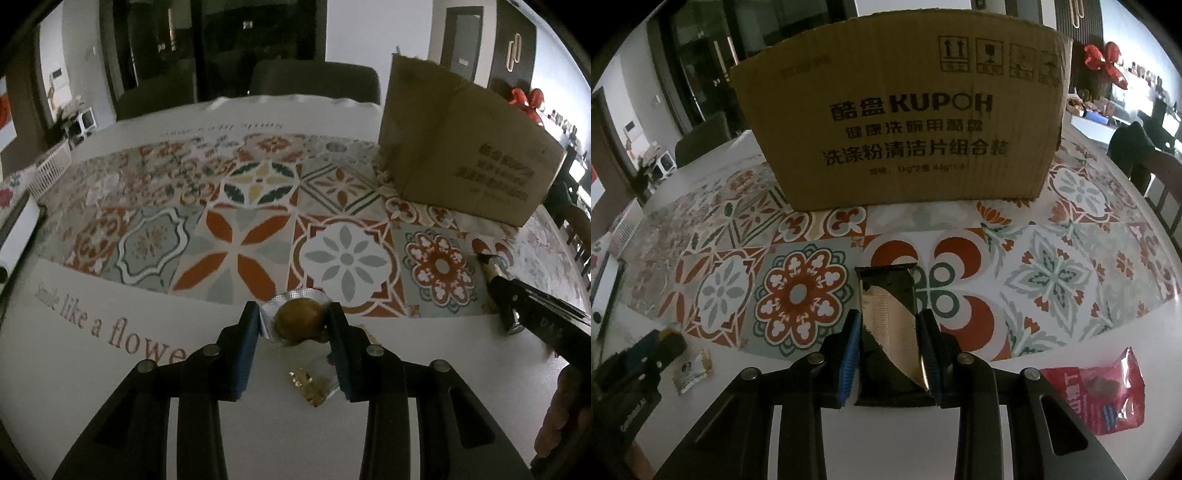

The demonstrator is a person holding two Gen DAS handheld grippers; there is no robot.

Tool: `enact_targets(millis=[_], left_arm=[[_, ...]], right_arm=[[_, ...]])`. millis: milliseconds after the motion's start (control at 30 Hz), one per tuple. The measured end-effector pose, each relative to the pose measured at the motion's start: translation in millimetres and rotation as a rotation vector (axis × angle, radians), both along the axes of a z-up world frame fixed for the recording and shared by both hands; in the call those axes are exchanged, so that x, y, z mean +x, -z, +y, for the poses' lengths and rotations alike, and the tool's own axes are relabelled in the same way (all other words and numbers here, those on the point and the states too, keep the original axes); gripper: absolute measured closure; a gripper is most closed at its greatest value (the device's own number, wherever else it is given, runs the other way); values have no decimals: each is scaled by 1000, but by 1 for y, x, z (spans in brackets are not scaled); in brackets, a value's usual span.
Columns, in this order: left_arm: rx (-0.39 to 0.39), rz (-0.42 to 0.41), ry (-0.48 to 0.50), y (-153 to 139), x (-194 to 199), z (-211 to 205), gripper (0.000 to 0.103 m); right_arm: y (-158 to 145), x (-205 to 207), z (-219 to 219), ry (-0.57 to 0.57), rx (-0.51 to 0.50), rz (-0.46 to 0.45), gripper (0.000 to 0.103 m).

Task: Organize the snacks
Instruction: 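Close the left tool on the round brown snack while the right tool grips the gold-and-black bar, then carry the brown snack with the left tool while the right tool carries the bar into the box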

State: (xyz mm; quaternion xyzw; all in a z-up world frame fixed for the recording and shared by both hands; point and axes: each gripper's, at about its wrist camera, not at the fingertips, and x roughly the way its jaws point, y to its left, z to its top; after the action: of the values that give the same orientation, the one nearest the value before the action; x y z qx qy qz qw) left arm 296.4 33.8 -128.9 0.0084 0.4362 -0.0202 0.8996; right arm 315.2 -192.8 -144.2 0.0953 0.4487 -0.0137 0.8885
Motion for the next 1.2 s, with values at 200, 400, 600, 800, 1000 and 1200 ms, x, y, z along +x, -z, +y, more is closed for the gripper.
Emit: enact_targets(millis=[200, 400, 600, 800, 1000, 1200], left_arm=[[-3, -11, 31, -8, -1, -9, 66], [-12, -25, 57, -16, -6, -18, 66], [-24, -58, 83, -32, -12, -26, 66], [-36, -101, 114, -52, -19, -35, 66], [-48, -142, 152, -71, -23, -46, 66], [-73, -174, 182, -90, -23, -58, 66]], right_arm=[[-2, -7, -2, -4, 32, -3, 70], [-16, -17, -6, -7, 49, -32, 70], [-35, -29, -7, -17, 50, -73, 70], [-57, -42, -8, -36, 42, -119, 70], [-79, -55, -9, -41, 37, -170, 70], [-98, -62, -18, -29, 35, -214, 70]])
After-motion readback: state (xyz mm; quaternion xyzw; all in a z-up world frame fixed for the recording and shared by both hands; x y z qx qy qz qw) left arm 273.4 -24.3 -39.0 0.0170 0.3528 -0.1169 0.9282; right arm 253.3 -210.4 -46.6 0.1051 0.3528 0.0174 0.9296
